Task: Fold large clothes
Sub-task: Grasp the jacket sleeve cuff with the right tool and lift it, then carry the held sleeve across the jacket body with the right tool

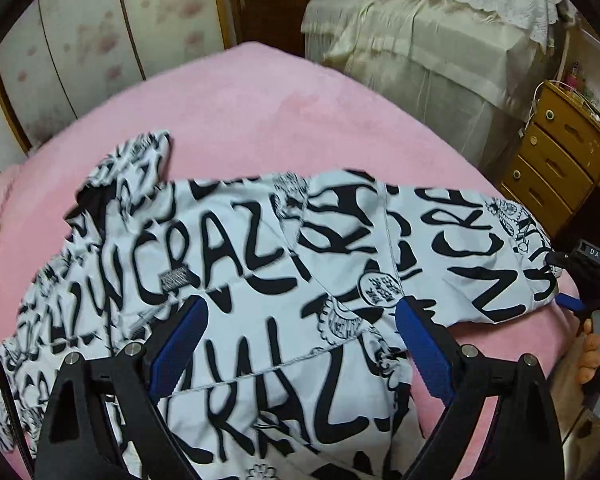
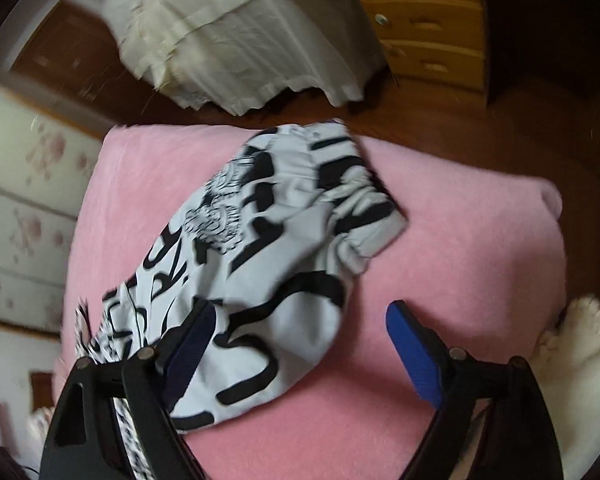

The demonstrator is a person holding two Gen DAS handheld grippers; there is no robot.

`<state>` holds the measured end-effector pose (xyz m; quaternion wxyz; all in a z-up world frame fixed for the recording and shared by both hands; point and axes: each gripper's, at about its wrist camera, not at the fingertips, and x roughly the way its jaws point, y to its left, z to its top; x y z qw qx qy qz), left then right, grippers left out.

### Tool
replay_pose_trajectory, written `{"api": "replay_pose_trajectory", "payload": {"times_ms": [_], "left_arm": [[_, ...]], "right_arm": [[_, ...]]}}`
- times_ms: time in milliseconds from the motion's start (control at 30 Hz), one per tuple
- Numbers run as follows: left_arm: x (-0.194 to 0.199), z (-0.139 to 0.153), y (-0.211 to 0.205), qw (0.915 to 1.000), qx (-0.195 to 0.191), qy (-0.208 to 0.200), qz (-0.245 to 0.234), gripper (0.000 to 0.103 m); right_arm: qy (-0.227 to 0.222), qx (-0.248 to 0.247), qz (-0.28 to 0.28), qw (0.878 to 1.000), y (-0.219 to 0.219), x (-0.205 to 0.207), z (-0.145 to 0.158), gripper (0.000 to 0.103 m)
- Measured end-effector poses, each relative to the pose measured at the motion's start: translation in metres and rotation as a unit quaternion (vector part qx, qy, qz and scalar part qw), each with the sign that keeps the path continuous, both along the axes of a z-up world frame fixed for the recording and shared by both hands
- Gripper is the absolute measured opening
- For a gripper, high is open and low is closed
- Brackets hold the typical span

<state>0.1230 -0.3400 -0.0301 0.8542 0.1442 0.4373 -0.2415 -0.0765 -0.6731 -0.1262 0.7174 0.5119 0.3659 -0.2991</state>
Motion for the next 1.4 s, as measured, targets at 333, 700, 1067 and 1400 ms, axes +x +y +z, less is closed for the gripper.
{"api": "replay_pose_trajectory", "payload": {"times_ms": [333,700,1067,1400], "left_arm": [[-0.005,-0.008,0.007,0.9997,-0.010,0.020,-0.005,0.094],[0.002,0.023,0.085,0.9954,-0.055,-0.002,0.079,0.094],[0.008,-0.032,0.164,0.9904,-0.059,0.053,0.113,0.094],[0.017,-0.091,0.166,0.9610,-0.179,0.194,0.082,0.083]], "right_arm": [[-0.039,0.024,-0.026,0.999,-0.020,0.017,-0.011,0.032],[-0.126,-0.286,0.208,0.927,0.137,0.073,0.158,0.008],[-0.031,-0.418,0.430,0.799,0.342,0.123,0.071,0.047],[-0.045,-0.320,0.424,0.846,0.346,0.082,0.041,0.047]]}}
